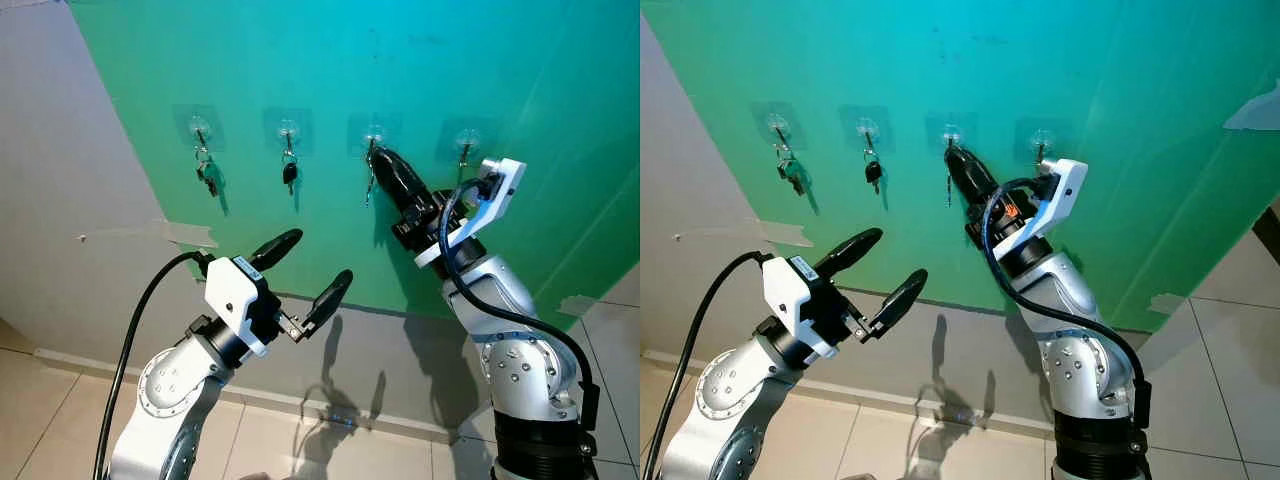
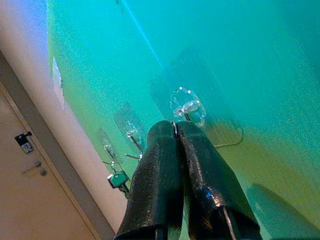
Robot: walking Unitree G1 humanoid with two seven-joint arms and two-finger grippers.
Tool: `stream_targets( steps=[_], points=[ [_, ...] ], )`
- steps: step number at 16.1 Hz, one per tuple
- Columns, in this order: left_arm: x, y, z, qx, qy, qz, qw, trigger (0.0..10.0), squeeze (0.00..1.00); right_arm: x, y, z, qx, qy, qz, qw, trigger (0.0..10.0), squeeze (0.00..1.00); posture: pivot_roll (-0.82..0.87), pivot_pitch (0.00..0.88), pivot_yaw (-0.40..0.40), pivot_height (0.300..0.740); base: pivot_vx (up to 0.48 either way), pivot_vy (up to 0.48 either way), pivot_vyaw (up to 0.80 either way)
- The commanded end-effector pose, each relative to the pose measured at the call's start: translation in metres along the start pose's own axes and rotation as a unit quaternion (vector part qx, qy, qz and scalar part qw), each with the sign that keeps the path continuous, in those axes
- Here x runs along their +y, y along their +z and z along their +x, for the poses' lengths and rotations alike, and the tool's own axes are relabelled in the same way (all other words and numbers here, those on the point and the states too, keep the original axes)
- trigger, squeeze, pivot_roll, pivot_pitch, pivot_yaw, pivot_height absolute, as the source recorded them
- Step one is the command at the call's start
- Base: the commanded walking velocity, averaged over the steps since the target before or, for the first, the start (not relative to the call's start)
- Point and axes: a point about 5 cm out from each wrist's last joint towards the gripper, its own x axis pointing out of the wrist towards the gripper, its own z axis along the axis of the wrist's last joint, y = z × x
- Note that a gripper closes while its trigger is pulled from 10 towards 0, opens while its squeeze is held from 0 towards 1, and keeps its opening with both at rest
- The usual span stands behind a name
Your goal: Hang keys on a hook
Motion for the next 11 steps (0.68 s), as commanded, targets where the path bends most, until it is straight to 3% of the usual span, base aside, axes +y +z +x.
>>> stream_targets(
  steps=[1, 11],
  points=[
    [0.0, 0.002, 0.001, -0.002, -0.004, 0.004, 1.0, 10.0, 0.0, -0.002, -0.003, 0.0, 0.014, -0.006, -0.004, 1.0, 10.0, 0.0, -0.03, 0.005, 0.043, 0.74, 0.0, 0.0, 0.0],
    [0.001, 0.001, 0.001, 0.001, -0.005, 0.009, 1.0, 10.0, 0.0, -0.016, -0.011, -0.007, 0.041, -0.055, -0.033, 0.997, 10.0, 0.0, -0.03, 0.007, 0.048, 0.74, 0.0, 0.0, 0.0]
  ],
)
